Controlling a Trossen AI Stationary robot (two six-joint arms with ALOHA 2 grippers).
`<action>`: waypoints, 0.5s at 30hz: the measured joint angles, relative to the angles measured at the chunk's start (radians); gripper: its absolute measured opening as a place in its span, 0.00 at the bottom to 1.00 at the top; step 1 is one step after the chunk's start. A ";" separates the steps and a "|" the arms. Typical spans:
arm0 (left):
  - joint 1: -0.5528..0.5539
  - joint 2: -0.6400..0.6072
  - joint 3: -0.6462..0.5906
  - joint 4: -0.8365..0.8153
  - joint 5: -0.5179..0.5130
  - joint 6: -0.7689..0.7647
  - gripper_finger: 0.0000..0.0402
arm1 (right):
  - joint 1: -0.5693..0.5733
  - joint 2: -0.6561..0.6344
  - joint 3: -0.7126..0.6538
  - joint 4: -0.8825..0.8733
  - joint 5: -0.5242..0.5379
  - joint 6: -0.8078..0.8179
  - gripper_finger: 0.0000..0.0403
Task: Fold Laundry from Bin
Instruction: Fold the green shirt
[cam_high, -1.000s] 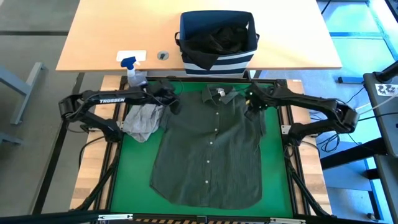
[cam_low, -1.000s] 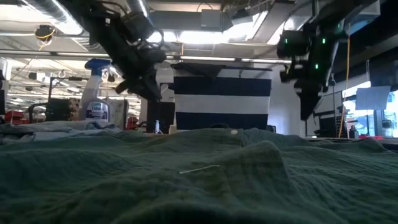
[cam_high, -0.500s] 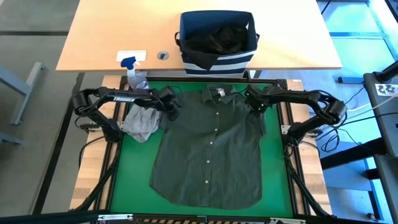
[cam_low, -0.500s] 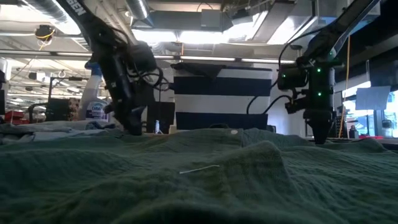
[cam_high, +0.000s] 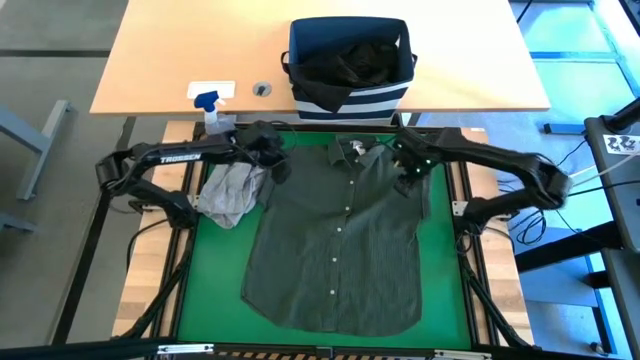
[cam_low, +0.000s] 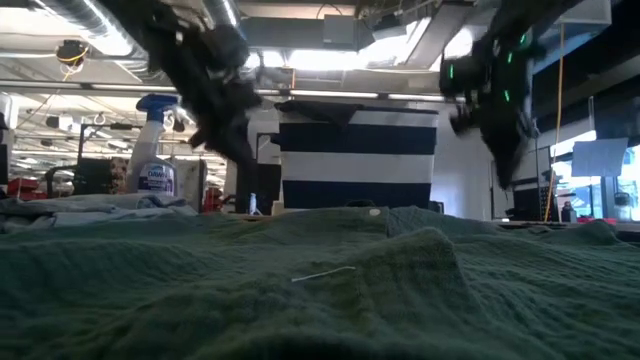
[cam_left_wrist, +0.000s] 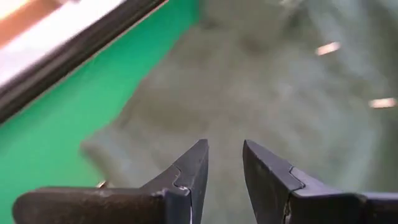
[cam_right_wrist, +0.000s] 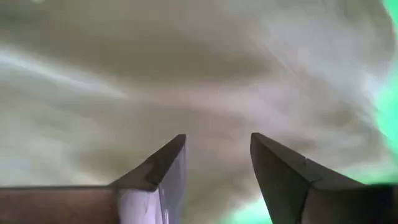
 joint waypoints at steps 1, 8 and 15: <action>-0.011 -0.009 0.005 0.007 0.025 0.006 0.24 | 0.031 -0.038 0.001 0.031 -0.050 0.045 0.44; -0.167 -0.022 0.005 -0.021 0.197 -0.023 0.24 | 0.396 -0.193 -0.095 0.302 -0.131 0.358 0.44; -0.443 -0.022 0.005 -0.017 0.173 -0.161 0.24 | 0.792 -0.165 -0.161 0.426 -0.034 0.588 0.44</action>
